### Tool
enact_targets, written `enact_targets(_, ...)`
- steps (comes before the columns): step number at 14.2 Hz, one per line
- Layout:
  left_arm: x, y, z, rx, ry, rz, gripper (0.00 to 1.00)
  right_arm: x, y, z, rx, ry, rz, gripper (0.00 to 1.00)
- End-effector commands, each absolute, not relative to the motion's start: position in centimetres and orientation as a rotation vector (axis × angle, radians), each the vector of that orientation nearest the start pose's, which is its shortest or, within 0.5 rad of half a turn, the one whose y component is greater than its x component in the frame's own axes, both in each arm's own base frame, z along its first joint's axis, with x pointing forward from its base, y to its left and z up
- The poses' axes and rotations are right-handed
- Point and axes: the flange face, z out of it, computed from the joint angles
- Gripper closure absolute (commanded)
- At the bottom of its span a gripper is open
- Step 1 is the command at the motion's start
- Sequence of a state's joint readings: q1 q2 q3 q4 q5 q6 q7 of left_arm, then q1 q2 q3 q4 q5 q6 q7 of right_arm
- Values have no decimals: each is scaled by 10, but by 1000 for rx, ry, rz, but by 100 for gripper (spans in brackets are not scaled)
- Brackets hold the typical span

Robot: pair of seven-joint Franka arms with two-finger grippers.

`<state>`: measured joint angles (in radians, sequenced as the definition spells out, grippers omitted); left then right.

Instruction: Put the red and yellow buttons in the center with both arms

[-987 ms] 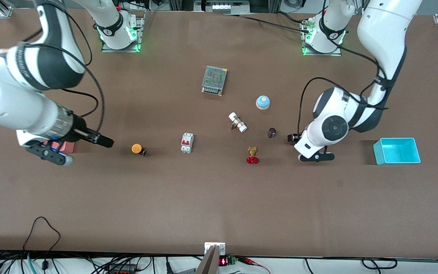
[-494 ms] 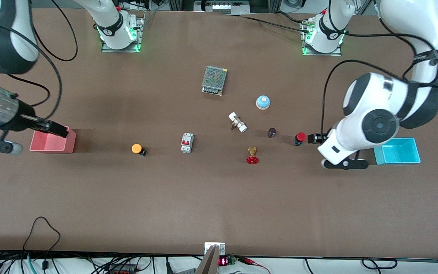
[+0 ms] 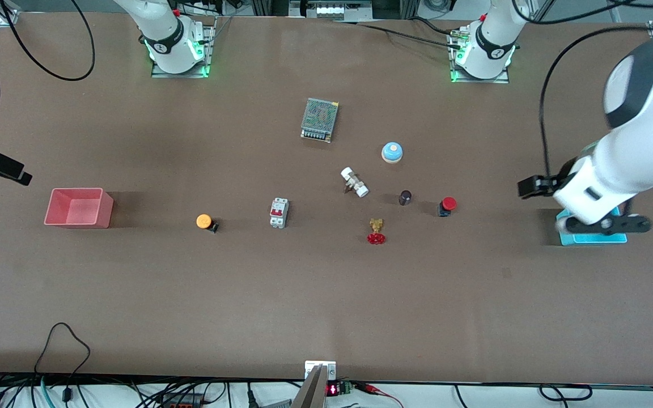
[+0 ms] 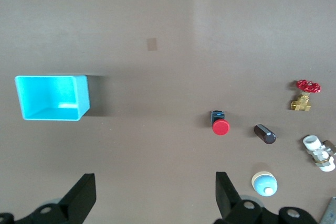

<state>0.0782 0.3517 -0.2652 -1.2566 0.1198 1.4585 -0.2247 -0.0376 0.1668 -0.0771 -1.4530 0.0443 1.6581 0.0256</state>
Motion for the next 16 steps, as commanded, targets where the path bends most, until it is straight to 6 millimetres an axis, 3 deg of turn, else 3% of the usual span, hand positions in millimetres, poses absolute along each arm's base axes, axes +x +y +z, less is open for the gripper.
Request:
enact_targets(1,621,-47,577,-3140,-51,189,0,589,-64,593,-3118,161,24,0)
enact_targets(4,562,-44,569,-3096,3,72,0,571,-58,587,-3136,147,5,0)
enact_targets(5,550,-46,568,-3090,2,21,0,564,-57,587,-3139,145,10,0)
enact_targets(8,548,-13,573,-3151,-61,8,0,549,-55,586,-3138,139,12,0)
enact_targets(9,549,-11,572,-3153,18,7,0,546,-54,587,-3137,135,12,0)
enact_targets(11,550,-13,572,-3144,119,2,0,542,-54,594,-3137,130,-7,0)
enact_targets(16,545,-19,568,-3138,106,96,0,541,-53,601,-3138,91,-7,0)
